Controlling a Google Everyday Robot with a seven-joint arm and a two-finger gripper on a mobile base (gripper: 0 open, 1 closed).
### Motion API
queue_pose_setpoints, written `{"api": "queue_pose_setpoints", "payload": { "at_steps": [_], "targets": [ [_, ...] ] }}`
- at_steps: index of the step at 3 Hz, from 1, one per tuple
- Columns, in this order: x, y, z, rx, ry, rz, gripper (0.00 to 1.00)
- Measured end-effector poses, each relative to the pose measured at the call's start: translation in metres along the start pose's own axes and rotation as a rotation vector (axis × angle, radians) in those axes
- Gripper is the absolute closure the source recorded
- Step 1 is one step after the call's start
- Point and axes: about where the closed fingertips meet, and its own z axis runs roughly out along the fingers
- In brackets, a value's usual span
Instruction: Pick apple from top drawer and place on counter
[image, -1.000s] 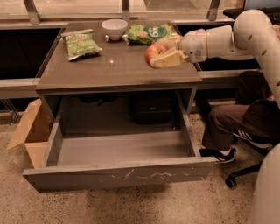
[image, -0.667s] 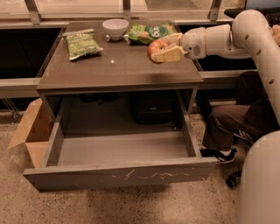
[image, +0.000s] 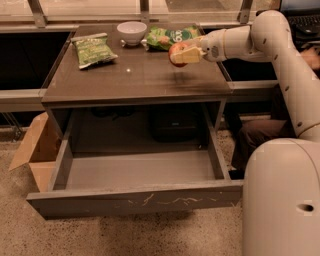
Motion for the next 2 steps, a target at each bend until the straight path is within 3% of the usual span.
{"api": "queue_pose_setpoints", "payload": {
  "at_steps": [1,2],
  "targets": [
    [0.008,-0.01,0.016,0.003,0.015,0.037,1.0],
    [0.018,-0.015,0.028,-0.006,0.034,0.075,0.82]
  ]
}}
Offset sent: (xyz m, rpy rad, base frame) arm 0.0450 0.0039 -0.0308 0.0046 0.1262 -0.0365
